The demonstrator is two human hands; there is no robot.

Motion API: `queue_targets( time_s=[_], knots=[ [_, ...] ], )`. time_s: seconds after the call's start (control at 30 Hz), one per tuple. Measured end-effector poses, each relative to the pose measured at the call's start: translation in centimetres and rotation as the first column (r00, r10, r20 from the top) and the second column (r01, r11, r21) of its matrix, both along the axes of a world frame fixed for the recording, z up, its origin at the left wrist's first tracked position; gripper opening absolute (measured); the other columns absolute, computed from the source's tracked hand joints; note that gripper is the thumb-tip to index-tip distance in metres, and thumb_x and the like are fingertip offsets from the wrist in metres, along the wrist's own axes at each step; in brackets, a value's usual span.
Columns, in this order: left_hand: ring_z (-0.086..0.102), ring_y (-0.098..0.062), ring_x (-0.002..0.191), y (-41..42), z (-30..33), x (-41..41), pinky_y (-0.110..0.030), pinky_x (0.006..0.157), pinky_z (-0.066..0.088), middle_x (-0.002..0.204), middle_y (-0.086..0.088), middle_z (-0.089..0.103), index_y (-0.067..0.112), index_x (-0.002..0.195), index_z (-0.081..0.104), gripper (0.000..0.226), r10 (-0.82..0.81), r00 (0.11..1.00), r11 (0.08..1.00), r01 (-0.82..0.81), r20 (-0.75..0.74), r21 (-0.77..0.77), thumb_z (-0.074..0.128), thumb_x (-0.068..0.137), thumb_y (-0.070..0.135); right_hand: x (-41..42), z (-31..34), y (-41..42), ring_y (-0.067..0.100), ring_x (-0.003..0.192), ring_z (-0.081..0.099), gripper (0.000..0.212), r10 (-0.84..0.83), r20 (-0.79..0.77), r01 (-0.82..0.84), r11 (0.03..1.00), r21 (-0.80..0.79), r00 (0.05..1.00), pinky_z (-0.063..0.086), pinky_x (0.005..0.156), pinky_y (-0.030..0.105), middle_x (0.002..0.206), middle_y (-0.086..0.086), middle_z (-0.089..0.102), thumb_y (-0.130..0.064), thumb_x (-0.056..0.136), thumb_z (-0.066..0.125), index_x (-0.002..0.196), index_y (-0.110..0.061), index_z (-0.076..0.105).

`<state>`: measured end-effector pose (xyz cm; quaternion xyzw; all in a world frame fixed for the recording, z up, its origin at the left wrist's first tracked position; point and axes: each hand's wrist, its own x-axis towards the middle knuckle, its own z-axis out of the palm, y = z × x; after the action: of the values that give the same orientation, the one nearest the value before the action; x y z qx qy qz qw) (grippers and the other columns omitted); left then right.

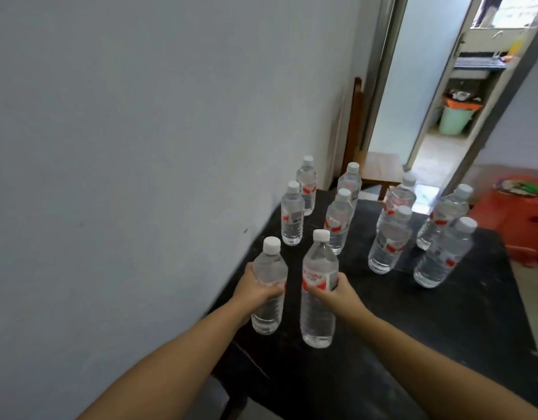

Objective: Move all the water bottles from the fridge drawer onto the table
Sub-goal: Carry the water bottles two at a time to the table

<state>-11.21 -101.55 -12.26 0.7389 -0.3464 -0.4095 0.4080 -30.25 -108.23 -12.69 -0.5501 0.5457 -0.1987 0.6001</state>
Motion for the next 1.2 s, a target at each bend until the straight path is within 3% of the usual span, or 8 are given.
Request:
queue_targets(
  time_s=[0.13,0.3,0.4,0.5,0.67,0.8,0.9,1.2],
  knots=[
    [0.067,-0.018,0.093,-4.0,0.8,0.5,-0.04,0.092,0.053,0.096,-0.001,0.071,0.038,0.087,0.061,0.038,-0.02,0.997,0.998,0.025,0.07,-0.065,0.08,0.058,0.023,1.1,-0.3,-2.9,0.017,0.108,0.057,0.066,-0.024,0.047,0.028,0.995,-0.099,0.999,0.047,0.094,0.036,0.115,0.002,0.058,-0.014,0.071,0.081,0.12,-0.021,0.038],
    [0.065,-0.021,0.098,-7.8,0.4,1.6,-0.04,0.094,0.051,0.102,-0.001,0.067,0.038,0.085,0.052,0.044,0.061,0.997,0.996,-0.058,0.039,-0.072,0.083,0.055,0.032,3.2,-1.5,-5.5,0.016,0.109,0.057,0.069,-0.043,0.037,0.048,0.988,-0.147,0.998,0.045,0.093,0.031,0.112,-0.003,0.059,-0.015,0.071,0.082,0.126,-0.02,0.041],
    [0.063,-0.022,0.094,-9.4,-0.2,2.2,-0.039,0.093,0.05,0.096,0.0,0.064,0.035,0.082,0.05,0.041,0.094,0.996,0.993,-0.093,0.012,-0.074,0.083,0.066,0.019,4.4,-2.2,-6.6,0.015,0.108,0.056,0.072,-0.098,0.037,0.103,0.979,-0.177,0.995,0.044,0.091,0.029,0.113,-0.002,0.059,-0.014,0.071,0.082,0.13,-0.019,0.041],
    [0.064,-0.02,0.098,-10.0,-1.4,2.8,-0.039,0.094,0.05,0.103,0.002,0.066,0.036,0.097,0.054,0.047,0.091,0.996,0.993,-0.091,-0.009,-0.075,0.084,0.062,0.027,4.8,-3.6,-7.3,0.017,0.111,0.057,0.073,-0.117,-0.002,0.115,0.978,-0.172,0.993,0.046,0.096,0.033,0.118,-0.001,0.059,-0.017,0.07,0.083,0.129,-0.023,0.04],
    [0.064,0.007,0.081,-10.0,-3.4,3.8,-0.008,0.074,0.047,0.093,0.012,0.065,0.029,0.1,0.056,0.043,0.035,0.999,0.997,-0.035,-0.011,-0.074,0.08,0.071,0.009,4.7,-4.3,-7.9,0.018,0.111,0.056,0.074,-0.151,-0.015,0.146,0.976,-0.161,0.988,0.045,0.091,0.03,0.118,0.0,0.058,-0.015,0.07,0.082,0.13,-0.02,0.039],
    [0.063,-0.012,0.1,-10.3,-3.7,4.3,-0.028,0.091,0.048,0.11,0.001,0.065,0.02,0.119,0.05,0.064,-0.018,1.0,0.997,0.016,-0.017,-0.078,0.083,0.065,0.021,4.3,-4.5,-7.8,0.016,0.109,0.057,0.072,-0.131,-0.009,0.127,0.976,-0.175,0.991,0.044,0.088,0.027,0.118,-0.001,0.059,-0.014,0.07,0.082,0.126,-0.026,0.038],
    [0.064,-0.013,0.104,-10.4,-5.0,4.8,-0.038,0.098,0.049,0.113,0.001,0.066,0.022,0.123,0.051,0.079,-0.02,1.0,0.999,0.021,0.016,-0.046,0.082,0.054,0.041,4.0,-4.5,-7.5,0.015,0.109,0.057,0.071,-0.138,-0.018,0.133,0.977,-0.164,0.99,0.044,0.088,0.026,0.118,0.0,0.059,-0.013,0.071,0.082,0.125,-0.025,0.038],
    [0.052,-0.025,0.123,-9.3,-3.0,4.4,-0.036,0.104,0.041,0.132,-0.003,0.053,0.017,0.14,0.034,0.081,-0.041,0.999,0.995,0.039,0.024,0.092,0.078,0.072,0.017,3.6,-3.7,-7.9,0.025,0.124,0.049,0.084,-0.019,-0.132,0.014,0.999,-0.038,0.991,0.045,0.099,0.036,0.131,0.006,0.049,-0.012,0.073,0.078,0.139,-0.014,0.026]
  ],
)
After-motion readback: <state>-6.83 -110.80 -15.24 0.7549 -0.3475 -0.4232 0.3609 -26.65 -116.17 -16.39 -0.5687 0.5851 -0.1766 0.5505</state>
